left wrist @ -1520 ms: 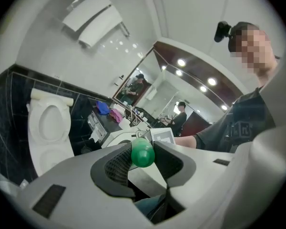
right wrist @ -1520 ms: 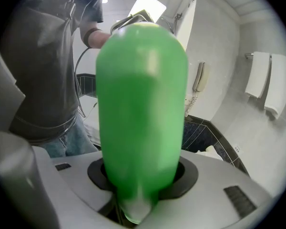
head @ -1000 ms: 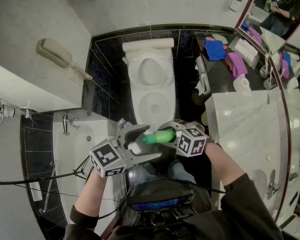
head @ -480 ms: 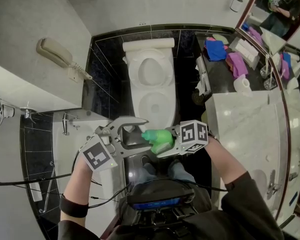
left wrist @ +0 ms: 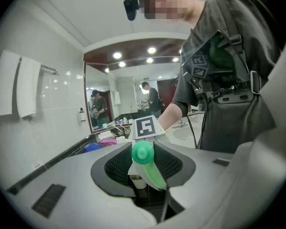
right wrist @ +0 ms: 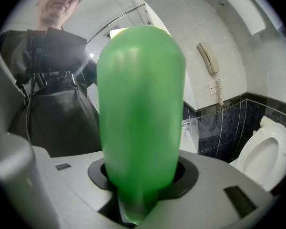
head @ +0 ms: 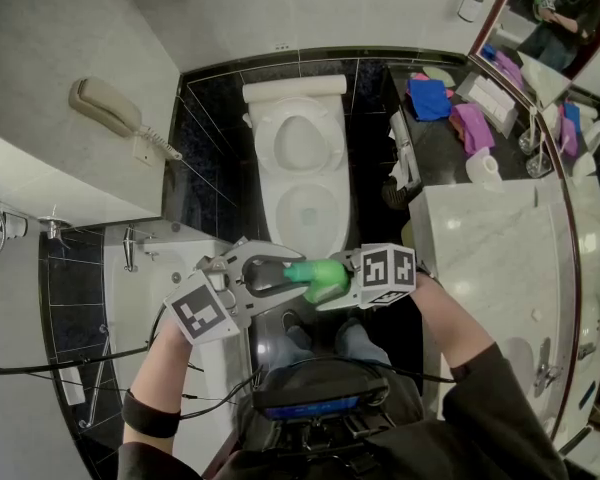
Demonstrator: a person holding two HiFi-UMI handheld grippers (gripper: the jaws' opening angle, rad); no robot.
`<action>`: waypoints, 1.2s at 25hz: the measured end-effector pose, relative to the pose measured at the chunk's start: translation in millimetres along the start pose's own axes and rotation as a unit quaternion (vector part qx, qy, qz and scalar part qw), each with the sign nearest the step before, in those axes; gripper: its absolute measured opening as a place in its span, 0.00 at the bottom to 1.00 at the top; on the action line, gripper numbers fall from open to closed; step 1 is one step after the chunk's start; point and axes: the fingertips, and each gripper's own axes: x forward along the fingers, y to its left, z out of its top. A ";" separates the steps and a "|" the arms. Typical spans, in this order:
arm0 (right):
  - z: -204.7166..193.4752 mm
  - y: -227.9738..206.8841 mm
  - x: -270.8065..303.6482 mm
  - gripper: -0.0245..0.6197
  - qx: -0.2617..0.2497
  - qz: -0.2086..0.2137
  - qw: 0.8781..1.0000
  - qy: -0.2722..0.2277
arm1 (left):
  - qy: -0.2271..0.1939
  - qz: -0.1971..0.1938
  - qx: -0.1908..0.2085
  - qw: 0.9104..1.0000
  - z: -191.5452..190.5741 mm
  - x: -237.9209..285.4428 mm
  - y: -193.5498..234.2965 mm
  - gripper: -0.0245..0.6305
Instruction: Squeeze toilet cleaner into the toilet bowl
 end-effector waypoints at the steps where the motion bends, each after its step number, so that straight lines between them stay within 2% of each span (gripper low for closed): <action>1: -2.6 -3.4 -0.7 0.33 -0.008 -0.014 1.000 0.008 | 0.000 0.000 -0.014 1.000 -1.1 0.7 -0.5 0.26; 5: -6.8 -16.8 -5.2 0.33 -0.044 -0.071 0.996 0.044 | -0.003 0.006 -0.089 0.996 -7.7 2.3 -0.7 0.26; 10: -24.2 -40.8 -9.5 0.33 -0.099 -0.153 0.980 0.076 | -0.001 0.026 -0.180 0.983 -33.0 4.0 0.9 0.26; 12: -27.0 -48.1 -12.9 0.33 -0.120 -0.182 0.972 0.085 | -0.006 0.037 -0.233 0.972 -43.4 4.6 2.4 0.26; 16: -28.1 -59.7 -21.5 0.33 -0.160 -0.233 0.954 0.102 | -0.024 0.051 -0.356 0.933 -47.4 6.5 2.4 0.26; 17: -28.3 -60.9 -23.0 0.33 -0.167 -0.239 0.951 0.105 | -0.028 0.054 -0.372 0.926 -47.9 6.8 1.6 0.26; 19: -29.5 -61.0 -24.4 0.33 -0.174 -0.242 0.948 0.111 | -0.029 0.056 -0.386 0.920 -49.1 7.7 -0.8 0.26; 22: -32.3 -57.3 -21.8 0.33 -0.171 -0.234 0.951 0.110 | -0.026 0.059 -0.376 0.924 -50.3 8.3 -4.3 0.26; 25: -33.4 -53.6 -17.5 0.33 -0.160 -0.224 0.956 0.103 | -0.023 0.060 -0.345 0.936 -50.3 7.3 -7.1 0.27; 26: -33.6 -52.5 -16.1 0.33 -0.156 -0.218 0.958 0.101 | -0.020 0.057 -0.329 0.942 -49.7 7.8 -8.7 0.30; 28: -34.0 -48.4 -12.7 0.33 -0.144 -0.202 0.964 0.095 | -0.014 0.048 -0.288 0.956 -45.3 10.6 -13.2 0.50; 30: -31.0 -40.7 -8.7 0.33 -0.120 -0.175 0.974 0.077 | -0.006 0.044 -0.237 0.970 -32.7 13.0 -16.4 0.56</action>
